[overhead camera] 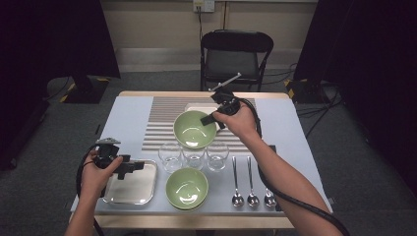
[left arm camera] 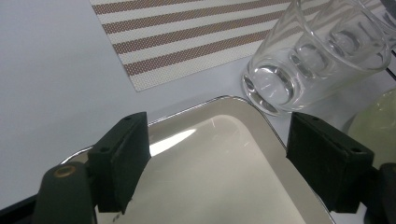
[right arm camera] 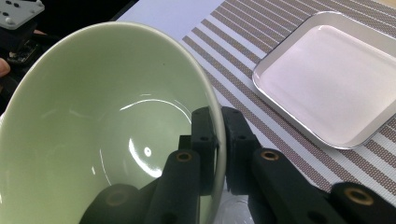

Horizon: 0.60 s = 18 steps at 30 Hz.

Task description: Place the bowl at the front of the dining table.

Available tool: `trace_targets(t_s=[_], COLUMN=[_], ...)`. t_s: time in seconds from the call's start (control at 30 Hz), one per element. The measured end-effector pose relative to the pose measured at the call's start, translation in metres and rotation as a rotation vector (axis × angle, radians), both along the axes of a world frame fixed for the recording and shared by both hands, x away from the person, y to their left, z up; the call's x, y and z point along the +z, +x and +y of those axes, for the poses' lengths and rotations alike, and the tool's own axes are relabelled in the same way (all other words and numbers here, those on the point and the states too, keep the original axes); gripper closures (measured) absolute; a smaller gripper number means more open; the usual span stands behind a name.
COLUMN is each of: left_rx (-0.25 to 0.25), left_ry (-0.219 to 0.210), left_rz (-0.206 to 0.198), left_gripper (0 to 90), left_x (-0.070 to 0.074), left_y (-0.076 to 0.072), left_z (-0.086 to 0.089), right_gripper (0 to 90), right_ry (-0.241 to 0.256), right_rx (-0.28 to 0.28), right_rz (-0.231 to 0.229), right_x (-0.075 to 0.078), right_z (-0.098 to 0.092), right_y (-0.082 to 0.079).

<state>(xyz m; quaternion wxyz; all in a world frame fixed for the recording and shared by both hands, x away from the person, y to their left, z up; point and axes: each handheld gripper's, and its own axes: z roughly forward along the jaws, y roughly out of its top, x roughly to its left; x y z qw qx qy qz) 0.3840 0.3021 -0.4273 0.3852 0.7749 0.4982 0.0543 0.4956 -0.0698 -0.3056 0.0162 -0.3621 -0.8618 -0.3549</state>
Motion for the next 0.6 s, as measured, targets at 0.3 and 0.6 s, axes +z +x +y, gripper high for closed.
trace_targets(t_s=[0.3,0.6], left_rx=[0.003,0.005], left_ry=[-0.005,-0.006], left_rz=[0.002,0.002], left_gripper=[21.4,21.4], left_x=[-0.002,-0.001], left_y=[0.001,0.001], left_z=[0.001,0.002], right_gripper=[84.7,84.7], right_ry=[-0.001,-0.009], right_rx=[-0.031,-0.048], right_rz=[0.009,0.015], right_x=[-0.002,-0.004], right_z=[-0.004,-0.004], right_y=[0.01,0.017])
